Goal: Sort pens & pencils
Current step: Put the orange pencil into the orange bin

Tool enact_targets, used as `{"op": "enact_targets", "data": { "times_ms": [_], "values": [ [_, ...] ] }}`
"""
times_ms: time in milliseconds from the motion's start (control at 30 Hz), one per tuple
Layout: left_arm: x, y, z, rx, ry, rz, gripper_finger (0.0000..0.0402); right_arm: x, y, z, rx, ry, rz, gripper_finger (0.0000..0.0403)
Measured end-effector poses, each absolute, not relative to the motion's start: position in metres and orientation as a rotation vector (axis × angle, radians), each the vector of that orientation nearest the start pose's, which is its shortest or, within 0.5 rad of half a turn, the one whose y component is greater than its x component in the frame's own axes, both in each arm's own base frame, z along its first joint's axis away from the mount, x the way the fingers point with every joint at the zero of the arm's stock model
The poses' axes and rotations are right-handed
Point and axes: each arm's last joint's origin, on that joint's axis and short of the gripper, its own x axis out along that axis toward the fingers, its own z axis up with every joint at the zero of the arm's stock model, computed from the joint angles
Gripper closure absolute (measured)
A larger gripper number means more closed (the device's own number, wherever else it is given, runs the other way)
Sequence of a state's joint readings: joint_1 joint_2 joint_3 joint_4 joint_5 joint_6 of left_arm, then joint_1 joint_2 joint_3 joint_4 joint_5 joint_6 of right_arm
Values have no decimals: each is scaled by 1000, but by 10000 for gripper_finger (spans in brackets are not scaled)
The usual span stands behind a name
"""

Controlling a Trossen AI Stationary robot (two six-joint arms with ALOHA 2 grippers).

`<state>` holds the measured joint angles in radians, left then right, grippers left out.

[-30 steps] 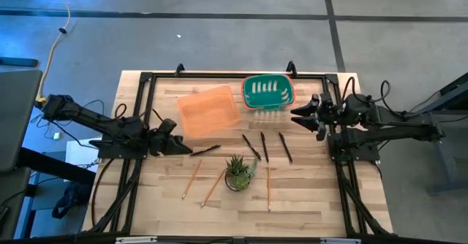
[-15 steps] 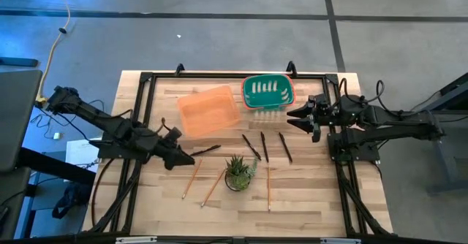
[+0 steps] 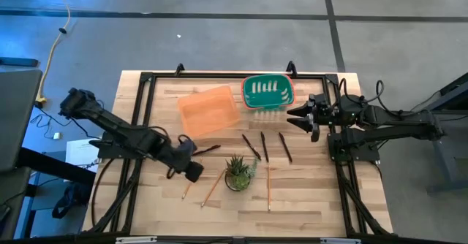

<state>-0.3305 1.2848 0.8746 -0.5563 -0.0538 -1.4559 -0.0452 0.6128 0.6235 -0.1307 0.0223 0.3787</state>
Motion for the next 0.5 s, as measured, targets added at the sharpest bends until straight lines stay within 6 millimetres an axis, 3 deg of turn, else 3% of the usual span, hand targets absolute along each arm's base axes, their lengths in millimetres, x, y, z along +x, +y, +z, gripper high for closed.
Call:
{"op": "enact_targets", "data": {
  "times_ms": [200, 500],
  "values": [
    [256, -90, 235, -1093, 1048, 571, 280, 142, -7, 308, 359, 94, -86, 238],
    [259, -92, 231, -1056, 1176, 761, 280, 140, -7, 308, 358, 98, -77, 238]
  ]
}}
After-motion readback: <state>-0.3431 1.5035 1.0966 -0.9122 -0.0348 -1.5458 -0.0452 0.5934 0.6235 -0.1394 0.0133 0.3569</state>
